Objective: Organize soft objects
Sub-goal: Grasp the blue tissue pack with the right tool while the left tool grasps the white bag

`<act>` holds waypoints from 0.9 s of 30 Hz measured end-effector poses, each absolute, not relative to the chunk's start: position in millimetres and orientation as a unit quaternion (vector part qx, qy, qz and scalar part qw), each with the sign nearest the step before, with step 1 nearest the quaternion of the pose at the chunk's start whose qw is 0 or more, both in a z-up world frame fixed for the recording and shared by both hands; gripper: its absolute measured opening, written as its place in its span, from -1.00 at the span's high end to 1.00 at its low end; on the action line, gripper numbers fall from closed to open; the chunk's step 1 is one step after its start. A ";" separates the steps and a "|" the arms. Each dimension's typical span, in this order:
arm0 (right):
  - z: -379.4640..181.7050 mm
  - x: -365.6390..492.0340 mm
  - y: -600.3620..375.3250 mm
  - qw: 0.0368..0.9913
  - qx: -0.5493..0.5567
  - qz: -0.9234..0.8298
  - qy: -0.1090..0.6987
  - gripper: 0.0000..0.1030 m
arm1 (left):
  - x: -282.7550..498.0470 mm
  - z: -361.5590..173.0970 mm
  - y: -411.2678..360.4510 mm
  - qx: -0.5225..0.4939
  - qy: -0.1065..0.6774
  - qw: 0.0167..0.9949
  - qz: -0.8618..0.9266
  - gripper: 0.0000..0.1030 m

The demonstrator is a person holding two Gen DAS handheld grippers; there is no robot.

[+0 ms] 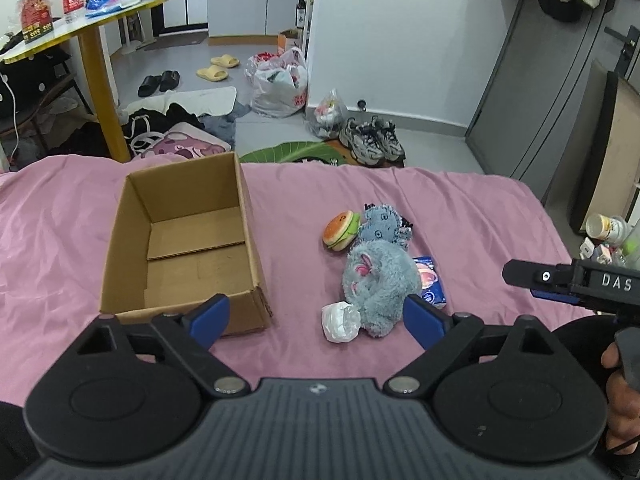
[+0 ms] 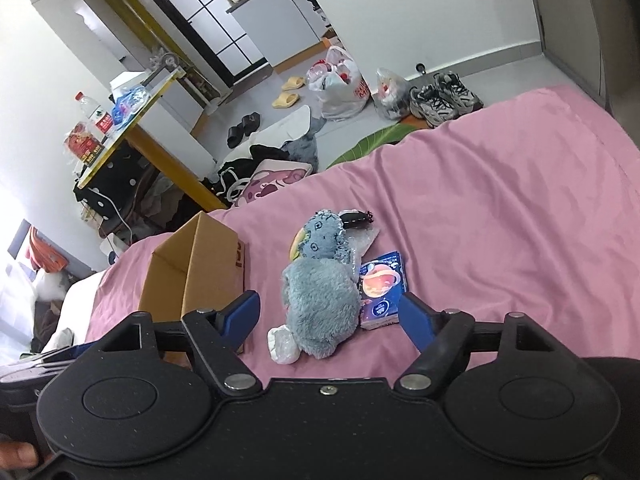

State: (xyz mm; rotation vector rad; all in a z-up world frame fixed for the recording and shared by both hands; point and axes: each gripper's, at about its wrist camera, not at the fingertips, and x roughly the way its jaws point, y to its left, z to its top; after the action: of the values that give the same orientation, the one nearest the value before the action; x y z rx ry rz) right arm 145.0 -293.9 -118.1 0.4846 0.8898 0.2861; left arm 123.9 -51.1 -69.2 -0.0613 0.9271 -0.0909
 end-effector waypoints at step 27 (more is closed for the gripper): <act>-162.5 201.9 -296.5 0.823 0.265 0.100 0.492 -0.18 | 176.0 -141.7 -80.2 -0.023 0.501 0.863 -0.062 -0.26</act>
State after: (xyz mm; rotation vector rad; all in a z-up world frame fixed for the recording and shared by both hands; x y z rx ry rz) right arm 201.9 -296.5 -162.5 0.5644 1.0471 0.2116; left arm 176.0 -80.2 -141.7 -0.0481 1.0502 -0.1304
